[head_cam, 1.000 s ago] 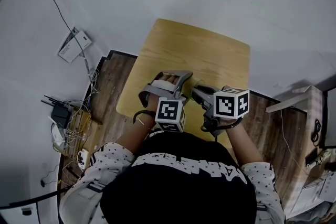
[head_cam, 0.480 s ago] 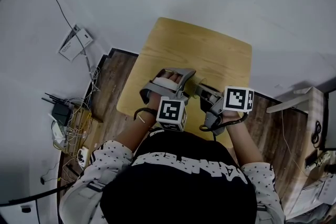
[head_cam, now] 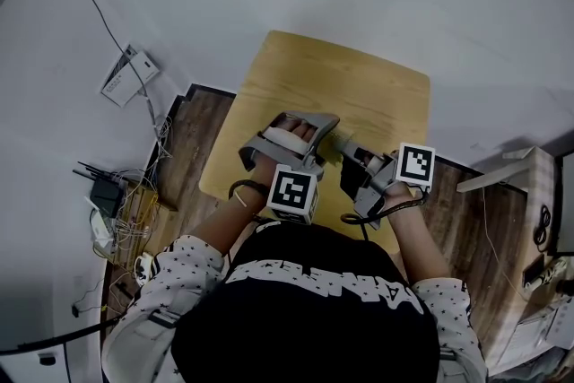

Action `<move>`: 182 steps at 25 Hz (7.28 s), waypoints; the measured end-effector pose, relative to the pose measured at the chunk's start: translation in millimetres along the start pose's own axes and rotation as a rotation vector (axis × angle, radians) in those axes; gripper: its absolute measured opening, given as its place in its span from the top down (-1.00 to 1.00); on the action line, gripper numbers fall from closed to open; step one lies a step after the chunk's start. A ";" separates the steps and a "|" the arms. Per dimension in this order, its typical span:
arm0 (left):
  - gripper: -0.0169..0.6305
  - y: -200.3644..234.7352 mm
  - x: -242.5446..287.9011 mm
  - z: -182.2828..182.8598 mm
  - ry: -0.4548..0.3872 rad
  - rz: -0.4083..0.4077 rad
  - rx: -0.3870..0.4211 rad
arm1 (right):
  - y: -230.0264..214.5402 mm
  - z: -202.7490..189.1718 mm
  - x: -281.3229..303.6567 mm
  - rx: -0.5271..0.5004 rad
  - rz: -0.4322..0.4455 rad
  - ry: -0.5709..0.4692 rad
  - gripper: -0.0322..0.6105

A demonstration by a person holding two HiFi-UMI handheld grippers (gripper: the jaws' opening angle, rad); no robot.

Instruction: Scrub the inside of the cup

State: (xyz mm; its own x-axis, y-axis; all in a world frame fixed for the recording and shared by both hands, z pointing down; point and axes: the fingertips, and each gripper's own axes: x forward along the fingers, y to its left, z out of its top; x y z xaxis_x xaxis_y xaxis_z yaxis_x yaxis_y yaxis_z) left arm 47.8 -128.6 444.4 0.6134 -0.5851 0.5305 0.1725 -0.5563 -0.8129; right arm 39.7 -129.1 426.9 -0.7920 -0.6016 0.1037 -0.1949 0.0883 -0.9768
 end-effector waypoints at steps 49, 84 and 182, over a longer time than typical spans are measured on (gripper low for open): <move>-0.18 -21.8 -16.5 0.4 -0.104 -0.260 -0.406 | 9.1 -52.2 11.9 -1.353 -0.258 0.683 0.76; -0.18 -55.7 -15.8 25.1 -0.240 -0.531 -0.518 | -20.5 -78.1 -21.8 -2.331 -0.028 1.289 0.75; -0.18 -14.2 -11.6 0.2 -0.114 -0.148 -0.151 | 9.4 -21.0 3.4 0.046 0.121 0.215 0.76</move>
State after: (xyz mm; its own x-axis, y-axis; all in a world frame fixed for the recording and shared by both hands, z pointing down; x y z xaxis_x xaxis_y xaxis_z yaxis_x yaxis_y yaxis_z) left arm 38.4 -113.8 449.8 0.6750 -0.4249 0.6032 0.1545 -0.7180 -0.6787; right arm 23.0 -113.6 422.0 -0.9138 -0.4057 0.0179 -0.0682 0.1099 -0.9916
